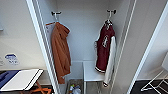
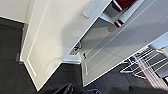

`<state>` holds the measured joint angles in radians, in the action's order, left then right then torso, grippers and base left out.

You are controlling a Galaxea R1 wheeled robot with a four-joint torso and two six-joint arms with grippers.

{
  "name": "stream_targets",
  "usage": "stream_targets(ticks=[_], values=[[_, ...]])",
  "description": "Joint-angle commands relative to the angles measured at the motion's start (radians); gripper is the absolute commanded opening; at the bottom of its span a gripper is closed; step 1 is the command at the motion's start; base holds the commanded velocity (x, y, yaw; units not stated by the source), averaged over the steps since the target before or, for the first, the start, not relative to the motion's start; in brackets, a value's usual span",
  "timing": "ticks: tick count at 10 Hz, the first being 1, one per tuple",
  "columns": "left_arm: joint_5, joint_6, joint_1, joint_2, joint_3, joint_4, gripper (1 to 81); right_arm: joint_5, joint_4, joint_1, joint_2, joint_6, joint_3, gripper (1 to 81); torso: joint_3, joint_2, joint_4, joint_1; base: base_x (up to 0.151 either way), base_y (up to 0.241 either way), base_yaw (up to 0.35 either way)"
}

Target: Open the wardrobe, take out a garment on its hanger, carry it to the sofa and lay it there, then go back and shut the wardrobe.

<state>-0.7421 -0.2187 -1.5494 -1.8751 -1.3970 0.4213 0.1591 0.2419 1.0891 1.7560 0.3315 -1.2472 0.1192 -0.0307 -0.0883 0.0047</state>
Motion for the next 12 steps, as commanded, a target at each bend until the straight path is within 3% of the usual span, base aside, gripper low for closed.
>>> stream_targets(ticks=[1,4,6,8,12], values=[[0.033,-0.107,-0.097,-0.448,-0.544,-0.085,81.1,0.019,-0.115,0.215,0.377,0.015,-0.402,81.1,0.000,0.000,0.000,0.000,0.000,0.000,0.000],[0.150,-0.142,-0.081,-0.656,-0.810,-0.088,81.1,0.007,-0.101,0.312,0.594,0.014,-0.630,81.1,-0.001,-0.001,0.000,0.000,0.000,0.000,0.000],[0.266,-0.142,-0.061,-0.803,-0.988,-0.075,81.1,0.005,-0.099,0.369,0.721,0.011,-0.787,81.1,-0.001,-0.001,0.000,0.000,0.000,0.000,0.000],[0.302,-0.142,-0.042,-0.902,-1.094,-0.050,81.1,0.003,-0.098,0.407,0.813,0.001,-0.899,81.1,-0.001,-0.001,0.000,-0.001,0.000,0.000,0.000],[0.429,-0.133,-0.004,-1.061,-1.258,-0.047,81.1,-0.113,-0.076,0.420,1.013,0.000,-1.176,81.1,-0.002,-0.002,0.000,-0.002,0.000,0.000,0.000]])
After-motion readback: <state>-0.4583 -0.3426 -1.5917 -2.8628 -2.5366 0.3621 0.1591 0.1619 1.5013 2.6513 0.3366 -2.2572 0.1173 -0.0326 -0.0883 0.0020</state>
